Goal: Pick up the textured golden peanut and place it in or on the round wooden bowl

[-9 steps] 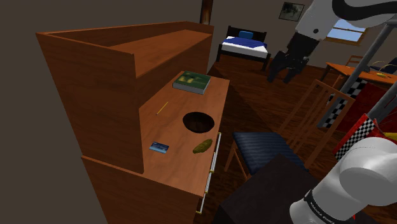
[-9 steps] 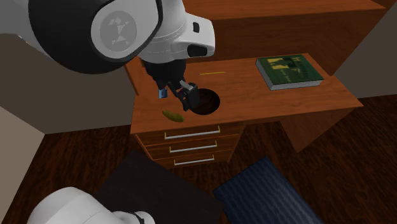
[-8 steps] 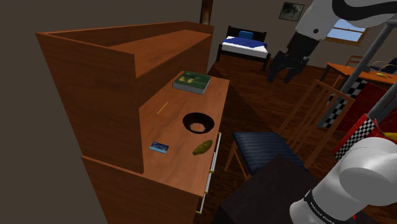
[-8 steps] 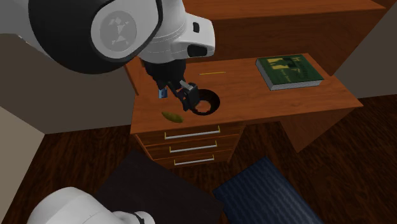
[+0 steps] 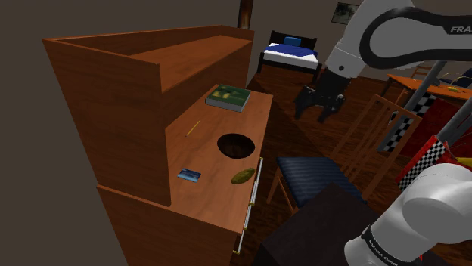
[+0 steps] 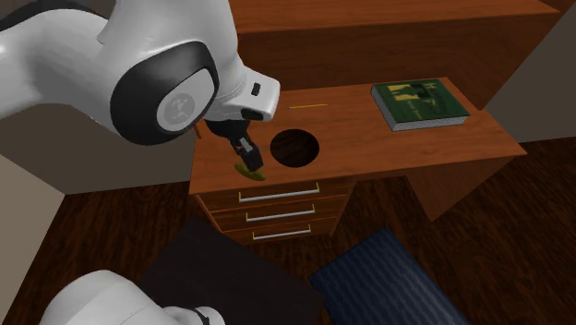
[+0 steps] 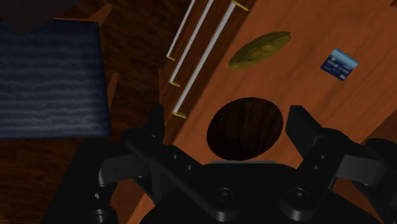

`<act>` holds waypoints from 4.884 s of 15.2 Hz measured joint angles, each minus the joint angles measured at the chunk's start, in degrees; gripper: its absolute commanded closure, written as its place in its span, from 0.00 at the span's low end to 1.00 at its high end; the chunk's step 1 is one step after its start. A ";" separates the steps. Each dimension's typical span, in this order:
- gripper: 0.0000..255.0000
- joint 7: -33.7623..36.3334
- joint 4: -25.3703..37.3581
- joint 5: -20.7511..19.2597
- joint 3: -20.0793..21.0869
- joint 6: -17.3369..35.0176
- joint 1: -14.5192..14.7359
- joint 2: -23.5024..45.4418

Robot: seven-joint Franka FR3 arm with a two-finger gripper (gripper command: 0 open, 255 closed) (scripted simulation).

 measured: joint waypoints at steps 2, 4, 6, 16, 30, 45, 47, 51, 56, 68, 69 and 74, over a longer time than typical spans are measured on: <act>0.00 4.48 -2.53 1.59 2.55 3.65 -0.27 0.79; 0.00 8.70 -4.72 3.07 5.00 7.78 -0.68 2.44; 0.00 13.49 -5.85 4.71 8.07 12.30 -0.98 5.45; 0.00 38.66 -6.60 6.65 23.88 34.48 -6.80 25.23; 0.00 93.26 4.79 -39.32 27.71 50.87 -13.66 59.32; 1.00 97.84 6.31 -45.38 23.60 52.36 -10.60 62.95; 1.00 97.84 6.31 -45.38 23.60 52.36 -10.60 62.96; 1.00 97.38 6.20 -44.71 24.12 52.11 -10.92 62.56; 1.00 91.69 5.23 -37.38 29.13 49.80 -14.66 58.51; 1.00 76.09 4.84 -16.69 36.97 42.62 -19.62 47.34; 1.00 74.75 4.93 -14.88 37.14 41.76 -19.58 46.19; 1.00 70.29 6.31 -9.89 36.62 38.22 -19.41 43.07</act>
